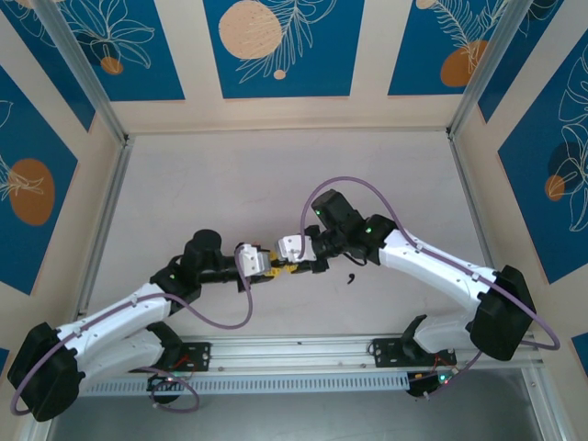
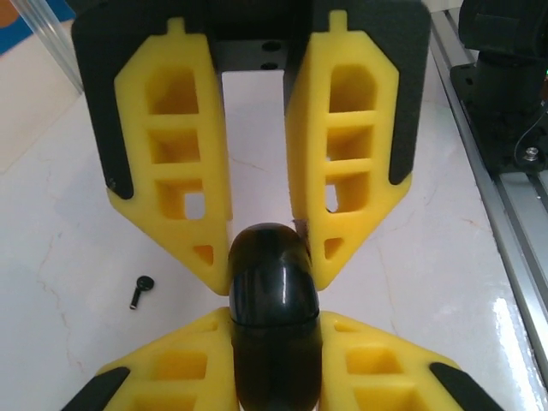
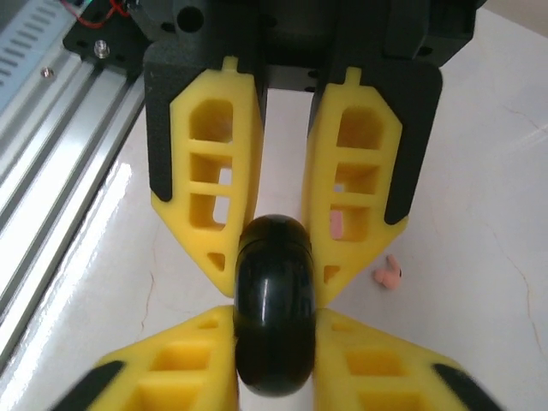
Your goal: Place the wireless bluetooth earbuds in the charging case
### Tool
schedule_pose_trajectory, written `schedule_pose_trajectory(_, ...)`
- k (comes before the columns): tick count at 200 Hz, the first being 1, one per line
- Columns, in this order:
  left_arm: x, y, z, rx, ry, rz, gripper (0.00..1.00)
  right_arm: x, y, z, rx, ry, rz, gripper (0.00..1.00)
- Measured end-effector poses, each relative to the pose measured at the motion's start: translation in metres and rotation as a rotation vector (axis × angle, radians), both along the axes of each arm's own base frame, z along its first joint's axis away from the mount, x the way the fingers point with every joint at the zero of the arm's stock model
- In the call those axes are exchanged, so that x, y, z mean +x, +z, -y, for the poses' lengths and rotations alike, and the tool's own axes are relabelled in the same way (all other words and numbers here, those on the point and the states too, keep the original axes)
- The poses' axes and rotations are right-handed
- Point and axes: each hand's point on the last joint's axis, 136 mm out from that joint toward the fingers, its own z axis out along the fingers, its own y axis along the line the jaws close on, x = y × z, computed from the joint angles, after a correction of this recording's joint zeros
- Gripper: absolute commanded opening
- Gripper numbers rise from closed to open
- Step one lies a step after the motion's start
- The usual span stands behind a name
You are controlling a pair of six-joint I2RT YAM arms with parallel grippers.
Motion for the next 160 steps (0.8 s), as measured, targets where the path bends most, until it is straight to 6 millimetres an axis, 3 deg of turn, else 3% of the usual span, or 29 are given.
schedule_pose_trajectory(17,-0.002,0.002,-0.001,-0.017,-0.004,0.007,0.19,0.001,0.003,0.007,0.052,-0.014,-0.017,0.45)
schedule_pose_trajectory(66,-0.011,0.013,0.000,-0.096,-0.030,0.006,0.19,0.003,0.018,0.040,0.235,-0.082,-0.097,0.50)
schedule_pose_trajectory(117,-0.016,0.028,0.005,-0.175,-0.068,-0.003,0.19,-0.008,0.036,0.035,0.343,-0.009,-0.159,0.51)
schedule_pose_trajectory(160,-0.018,0.036,0.007,-0.211,-0.086,-0.004,0.19,-0.015,0.029,0.025,0.342,0.038,-0.229,0.48)
